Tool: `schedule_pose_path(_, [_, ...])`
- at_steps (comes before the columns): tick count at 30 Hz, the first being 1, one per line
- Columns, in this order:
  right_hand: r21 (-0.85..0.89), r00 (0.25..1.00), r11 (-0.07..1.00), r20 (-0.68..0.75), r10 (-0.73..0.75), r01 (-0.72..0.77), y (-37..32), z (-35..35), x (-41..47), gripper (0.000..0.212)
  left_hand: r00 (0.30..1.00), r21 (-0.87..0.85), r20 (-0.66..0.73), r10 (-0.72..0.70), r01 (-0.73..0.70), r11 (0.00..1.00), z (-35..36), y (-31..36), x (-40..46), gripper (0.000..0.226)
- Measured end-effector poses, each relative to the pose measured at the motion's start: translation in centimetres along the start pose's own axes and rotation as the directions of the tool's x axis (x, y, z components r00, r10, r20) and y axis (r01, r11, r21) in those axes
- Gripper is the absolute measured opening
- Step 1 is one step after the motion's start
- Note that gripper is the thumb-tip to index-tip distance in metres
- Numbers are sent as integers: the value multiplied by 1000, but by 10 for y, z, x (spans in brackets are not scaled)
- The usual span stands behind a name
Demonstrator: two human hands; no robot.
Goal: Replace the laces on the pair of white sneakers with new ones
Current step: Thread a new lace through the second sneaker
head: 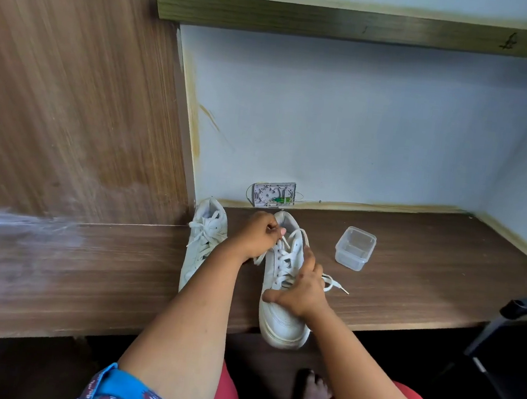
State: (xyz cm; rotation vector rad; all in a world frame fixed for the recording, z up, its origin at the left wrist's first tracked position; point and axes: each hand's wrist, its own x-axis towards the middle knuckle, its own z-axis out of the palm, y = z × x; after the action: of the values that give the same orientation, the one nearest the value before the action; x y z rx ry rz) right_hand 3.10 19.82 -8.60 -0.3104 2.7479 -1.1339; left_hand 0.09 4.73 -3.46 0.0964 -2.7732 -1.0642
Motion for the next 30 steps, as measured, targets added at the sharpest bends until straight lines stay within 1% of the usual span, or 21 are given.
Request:
schedule_pose_path(1, [-2, 1000, 1000, -18, -20, 20, 1, -2, 2, 125, 999, 61, 45, -17, 14, 998, -2, 3, -1, 22])
schedule_pose_path(2, [4, 993, 997, -84, -79, 80, 1, -4, 4, 118, 994, 106, 95, -47, 37, 994, -3, 7, -2, 27])
schedule_pose_path(3, [16, 970, 986, -179, -163, 169, 0, -6, 6, 105, 989, 107, 133, -71, 57, 993, -5, 12, -4, 29])
schedule_pose_path(4, [35, 930, 965, -275, -243, 262, -1, -8, 9, 88, 984, 44, 156, -87, 81, 996, -7, 18, -7, 27])
schedule_pose_path(6, [120, 860, 909, -395, -324, 398, -5, -12, 11, 56, 982, -204, 171, -86, 120, 972, -10, 27, -14, 29])
schedule_pose_path(8, [177, 851, 879, -390, -351, 443, -10, -17, 10, 39, 982, -382, 187, -34, 104, 918, -16, 33, -20, 34])
schedule_pose_path(9, [167, 847, 872, -376, -374, 460, -12, -19, 11, 32, 982, -446, 189, 5, 82, 891, -19, 35, -22, 34])
schedule_pose_path(11, [121, 813, 853, -395, -429, 508, -13, -19, 14, 13, 987, -528, 157, 33, 55, 847, -28, 38, -28, 35])
schedule_pose_path(12, [118, 805, 851, -411, -427, 511, -14, -19, 15, 9, 991, -554, 134, 26, 53, 831, -32, 39, -30, 34])
schedule_pose_path(14, [202, 840, 880, -445, -309, 431, -11, -21, 19, 11, 995, -613, 104, -2, 66, 788, -43, 36, -33, 32])
schedule_pose_path(16, [374, 888, 897, -458, -44, 237, -9, -29, 21, 12, 997, -649, 75, -26, 69, 758, -52, 30, -34, 31])
schedule_pose_path(17, [451, 894, 883, -438, 93, 129, -6, -33, 23, 12, 997, -654, 66, -38, 72, 753, -55, 28, -35, 31])
schedule_pose_path(18, [493, 896, 867, -413, 166, 66, -3, -36, 23, 15, 997, -650, 66, -48, 79, 755, -57, 25, -36, 31])
schedule_pose_path(19, [473, 903, 877, -407, 135, 82, -4, -39, 22, 24, 996, -635, 76, -51, 88, 767, -56, 24, -37, 30])
schedule_pose_path(21, [320, 903, 896, -394, -169, 307, -8, -38, 19, 40, 992, -571, 118, -41, 101, 815, -48, 25, -40, 27])
schedule_pose_path(22, [261, 887, 876, -344, -308, 406, -12, -35, 18, 40, 989, -531, 142, -33, 104, 841, -43, 28, -41, 24])
schedule_pose_path(24, [193, 864, 852, -257, -434, 486, -20, -29, 14, 27, 987, -477, 162, -13, 90, 874, -35, 33, -43, 21])
schedule_pose_path(26, [90, 845, 875, -323, -426, 476, -18, -29, 16, 22, 991, -463, 131, -6, 67, 884, -34, 36, -46, 25])
schedule_pose_path(27, [79, 848, 904, -389, -360, 420, -14, -32, 19, 25, 993, -465, 115, -13, 65, 883, -37, 35, -46, 27])
schedule_pose_path(28, [127, 862, 935, -444, -246, 332, -10, -38, 21, 29, 994, -467, 106, -23, 70, 881, -40, 34, -47, 28])
schedule_pose_path(30, [235, 885, 970, -462, 56, 61, -4, -56, 23, 34, 994, -450, 105, -37, 80, 889, -46, 28, -48, 32])
